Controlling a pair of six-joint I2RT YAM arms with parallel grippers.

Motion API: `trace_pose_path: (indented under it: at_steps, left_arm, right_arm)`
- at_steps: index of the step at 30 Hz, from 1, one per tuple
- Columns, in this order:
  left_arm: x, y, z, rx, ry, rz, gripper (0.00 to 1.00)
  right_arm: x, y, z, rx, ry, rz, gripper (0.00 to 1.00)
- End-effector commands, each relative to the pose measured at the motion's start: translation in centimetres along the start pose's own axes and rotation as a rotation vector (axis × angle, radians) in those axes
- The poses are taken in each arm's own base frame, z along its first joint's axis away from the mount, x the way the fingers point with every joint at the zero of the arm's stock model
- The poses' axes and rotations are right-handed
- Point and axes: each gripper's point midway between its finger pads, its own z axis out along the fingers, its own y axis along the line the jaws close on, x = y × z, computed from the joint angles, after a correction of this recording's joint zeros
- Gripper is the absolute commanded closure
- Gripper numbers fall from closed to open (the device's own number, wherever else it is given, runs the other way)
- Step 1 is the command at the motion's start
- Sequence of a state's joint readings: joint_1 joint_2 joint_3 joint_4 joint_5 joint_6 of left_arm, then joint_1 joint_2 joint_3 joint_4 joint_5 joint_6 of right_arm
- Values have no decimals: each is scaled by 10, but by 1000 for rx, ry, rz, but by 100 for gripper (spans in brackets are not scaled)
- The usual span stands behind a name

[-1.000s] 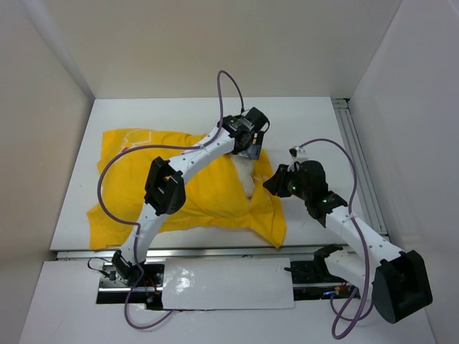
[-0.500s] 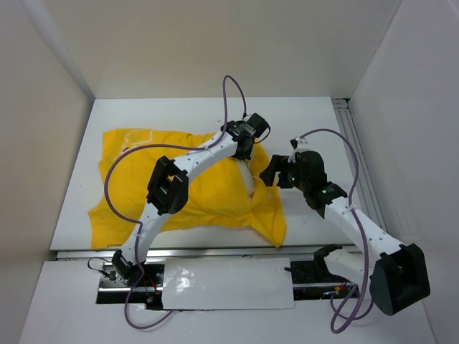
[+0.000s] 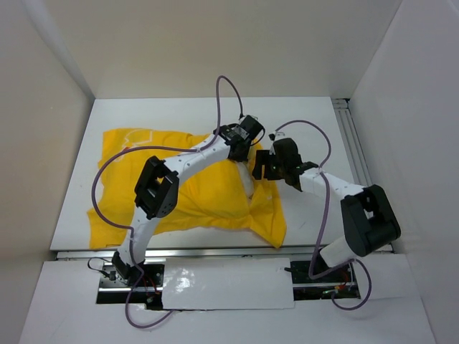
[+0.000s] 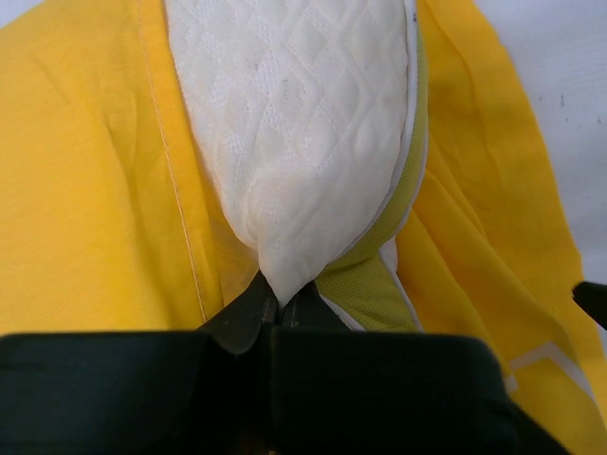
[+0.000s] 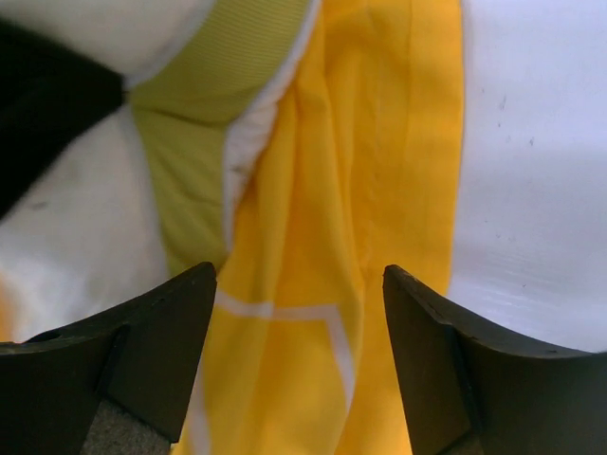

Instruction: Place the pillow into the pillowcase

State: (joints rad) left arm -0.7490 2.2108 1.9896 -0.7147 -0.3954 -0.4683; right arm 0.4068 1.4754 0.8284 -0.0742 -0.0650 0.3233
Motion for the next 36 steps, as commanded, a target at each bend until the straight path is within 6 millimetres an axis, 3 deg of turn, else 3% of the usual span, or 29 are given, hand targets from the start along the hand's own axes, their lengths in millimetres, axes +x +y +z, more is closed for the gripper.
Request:
trace_pose_path:
  at_steps: [1,6,11,12,13,14,17,18,20,21,23,24,25,26,28,31,33,36]
  left_arm:
    - [-1,3,-17,36,3,20,100]
    - [1,8,-20,25,-1,20,100]
    - [-6,13,-29,35,-16,14,100]
    - [-5,11,-29,48,-11,15,100]
    - [-8,10,-34,61,-19,11,100]
    - [-14,8,-42,80,-40,13,100]
    - [-12,5,-45,144,-49,26,100]
    - [-2,6,-48,155,-36,29,100]
    - [10,2,-50,206,-21,45,100]
    - [26,1,-42,224,-2,61,100]
    - [43,-7,-47,301,27,65,100]
    - [53,-10,-47,333,42,67,100]
    - [80,-19,-43,385,82,82,100]
    - [86,-21,-48,407,73,87,100]
    - [112,-22,-42,392,105,88,100]
    - [123,-19,-26,340,157,69,100]
    - [130,-17,-18,317,182,75,100]
    - [142,-35,-23,399,206,117,100]
  right_arm:
    - [-32,6,9,20,-119,-22,27]
    - [-24,-4,31,82,-87,-14,47]
    - [-8,19,49,-25,-36,-41,48]
    - [-7,26,52,-41,-43,-64,64]
    - [-11,28,52,-37,-64,-57,89]
    - [-13,26,56,-21,-81,-46,100]
    - [-42,7,54,95,-252,55,100]
    - [-69,0,43,151,-375,108,100]
    - [-87,-12,29,188,-491,225,100]
    - [-112,-13,13,189,-620,298,100]
    - [-126,-28,2,210,-709,382,100]
    - [-145,-25,-7,171,-786,405,100]
    - [-152,-24,-12,160,-825,442,100]
    - [-162,-25,-17,141,-859,436,100]
    - [-171,-9,-18,27,-862,413,100]
    - [-190,13,-43,-93,-881,396,100]
    - [-196,5,-56,-62,-921,385,100]
    - [-216,-5,-69,-1,-986,401,100]
